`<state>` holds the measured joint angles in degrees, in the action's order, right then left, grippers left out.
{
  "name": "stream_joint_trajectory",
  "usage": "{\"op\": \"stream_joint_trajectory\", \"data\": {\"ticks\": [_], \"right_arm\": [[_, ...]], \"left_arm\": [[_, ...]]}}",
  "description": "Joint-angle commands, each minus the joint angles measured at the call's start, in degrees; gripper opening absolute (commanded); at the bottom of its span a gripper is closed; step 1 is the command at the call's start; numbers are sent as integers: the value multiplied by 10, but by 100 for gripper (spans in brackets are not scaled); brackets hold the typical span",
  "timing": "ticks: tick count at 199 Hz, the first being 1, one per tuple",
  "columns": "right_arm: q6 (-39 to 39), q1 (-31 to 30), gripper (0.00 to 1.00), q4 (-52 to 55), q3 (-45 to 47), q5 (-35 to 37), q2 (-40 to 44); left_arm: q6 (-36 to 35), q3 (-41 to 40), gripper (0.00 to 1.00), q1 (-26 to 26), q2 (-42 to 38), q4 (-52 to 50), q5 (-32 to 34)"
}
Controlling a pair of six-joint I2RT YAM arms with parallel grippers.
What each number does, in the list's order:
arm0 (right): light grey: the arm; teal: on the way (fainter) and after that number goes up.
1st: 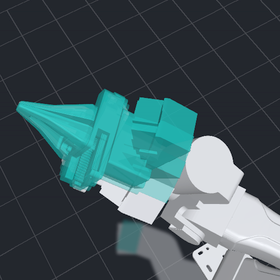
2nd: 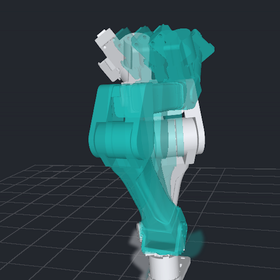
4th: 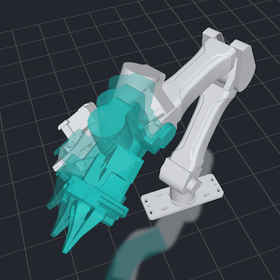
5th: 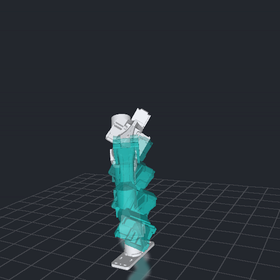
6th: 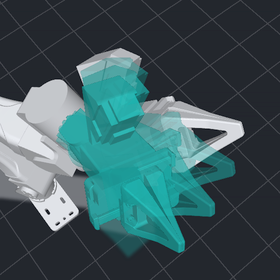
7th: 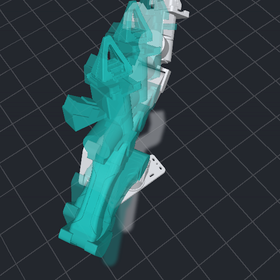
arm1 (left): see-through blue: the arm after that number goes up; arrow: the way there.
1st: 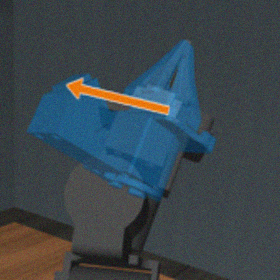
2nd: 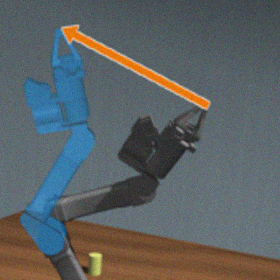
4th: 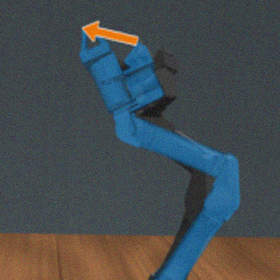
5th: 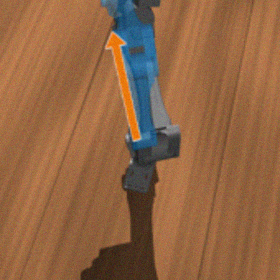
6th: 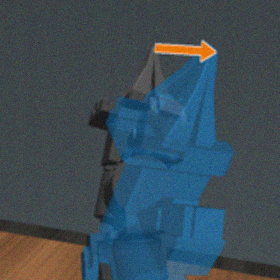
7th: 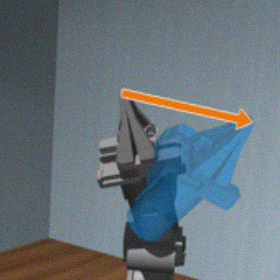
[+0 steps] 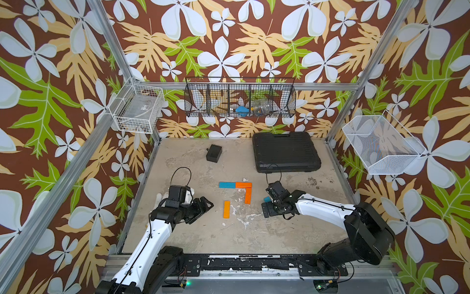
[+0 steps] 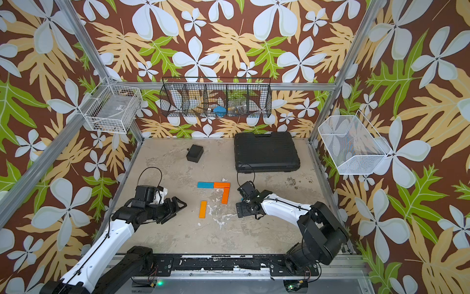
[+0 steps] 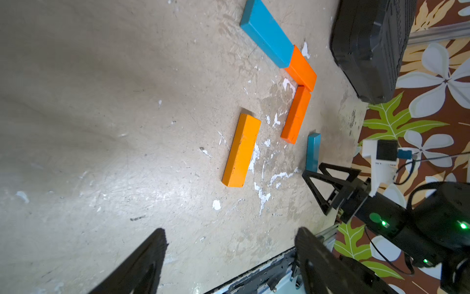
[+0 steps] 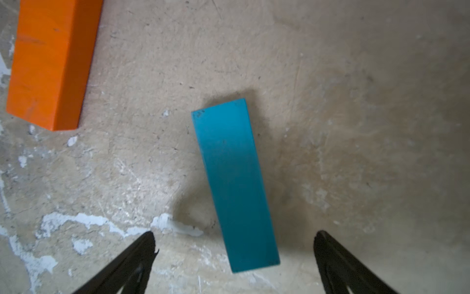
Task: Assemble the number 7 with building blocks
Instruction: Assemble the building block at the center of the board.
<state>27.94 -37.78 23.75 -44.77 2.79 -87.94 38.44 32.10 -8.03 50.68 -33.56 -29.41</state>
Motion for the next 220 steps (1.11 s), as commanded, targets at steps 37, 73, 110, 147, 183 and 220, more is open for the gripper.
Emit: {"op": "stream_joint_trajectory", "data": {"ticks": [37, 73, 110, 147, 183, 220], "right_arm": [[-20, 10, 72, 12, -32, -93, -80], [90, -40, 15, 15, -2, -127, -3], [228, -113, 27, 7, 20, -143, 72], [312, -145, 28, -7, 9, -136, 62], [333, -154, 27, 39, -57, -90, -10], [356, -169, 24, 65, -114, -75, -88]], "left_arm": [[-26, -14, 81, -30, -32, -14, -48], [-10, -51, 80, -58, -56, -1, -59], [-13, -34, 80, -69, -48, 3, -52], [-6, -37, 80, -75, -48, 17, -53], [-13, -38, 80, -78, -43, 17, -48], [-15, -37, 80, -79, -48, 11, -39]]}}
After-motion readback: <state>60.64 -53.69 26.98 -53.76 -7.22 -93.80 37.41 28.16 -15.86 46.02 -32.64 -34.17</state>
